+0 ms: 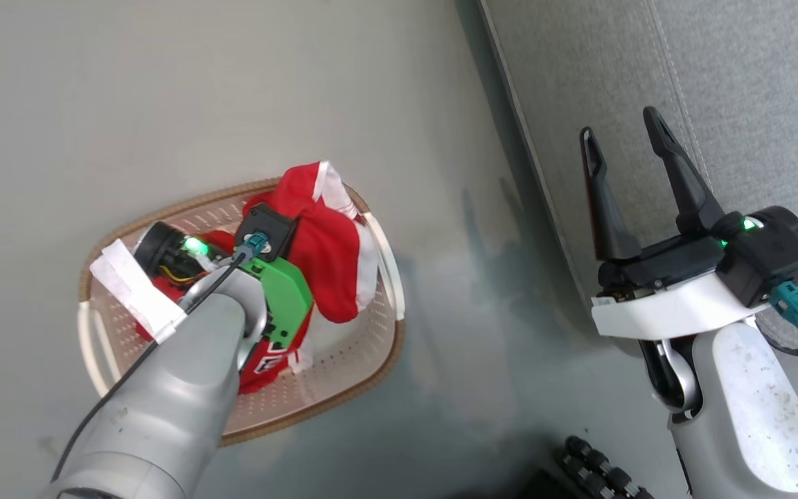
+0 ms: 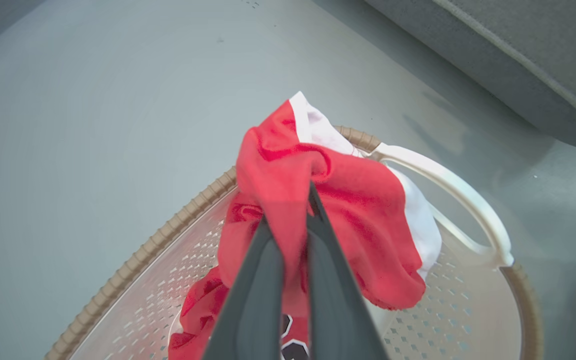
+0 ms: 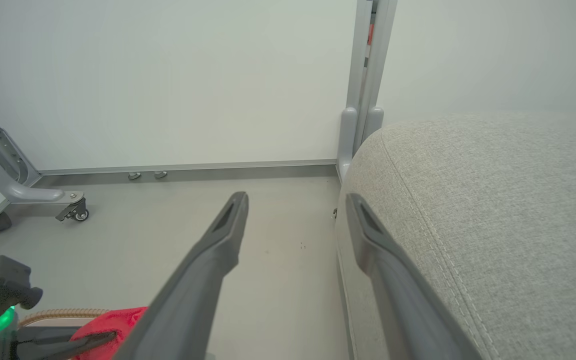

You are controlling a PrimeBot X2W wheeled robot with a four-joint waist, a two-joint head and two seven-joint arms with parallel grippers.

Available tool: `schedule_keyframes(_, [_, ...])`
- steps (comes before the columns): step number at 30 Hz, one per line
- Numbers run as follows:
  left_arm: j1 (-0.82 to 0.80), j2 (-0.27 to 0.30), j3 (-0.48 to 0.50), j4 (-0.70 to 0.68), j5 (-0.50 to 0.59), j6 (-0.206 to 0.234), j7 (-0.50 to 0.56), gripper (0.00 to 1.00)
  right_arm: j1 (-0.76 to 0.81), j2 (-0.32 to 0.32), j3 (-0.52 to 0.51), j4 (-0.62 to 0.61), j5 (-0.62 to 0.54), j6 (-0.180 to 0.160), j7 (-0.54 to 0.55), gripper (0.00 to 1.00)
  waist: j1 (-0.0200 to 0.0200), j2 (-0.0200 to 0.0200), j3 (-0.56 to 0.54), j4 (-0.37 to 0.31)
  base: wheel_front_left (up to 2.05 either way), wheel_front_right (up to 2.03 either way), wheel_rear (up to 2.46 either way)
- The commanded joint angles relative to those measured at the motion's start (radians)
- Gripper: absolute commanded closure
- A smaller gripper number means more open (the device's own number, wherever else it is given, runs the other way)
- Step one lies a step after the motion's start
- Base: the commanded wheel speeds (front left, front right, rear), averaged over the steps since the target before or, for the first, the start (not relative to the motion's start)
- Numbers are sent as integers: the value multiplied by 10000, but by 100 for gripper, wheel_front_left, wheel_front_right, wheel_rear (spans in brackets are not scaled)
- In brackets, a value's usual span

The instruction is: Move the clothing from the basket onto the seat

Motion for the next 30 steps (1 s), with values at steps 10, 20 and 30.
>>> schedule_keyframes(10, [1385, 421, 262, -2820, -771, -26, -50, 100, 722, -43, -11, 528, -361, -8, -49, 0, 0, 97, -2356, 1460, 0, 0, 0])
schedule_keyframes(20, [2604, 545, 1233, -5496, -536, -26, -51, 100, 1317, -42, 41, 921, -408, -8, -49, 0, 0, 97, -3629, 1764, 0, 0, 0])
schedule_keyframes(30, [3332, 475, 1891, -7689, -167, -27, -52, 100, 1971, -42, 0, 1069, -420, -8, -49, 0, 0, 97, -4656, 1940, 0, 0, 0])
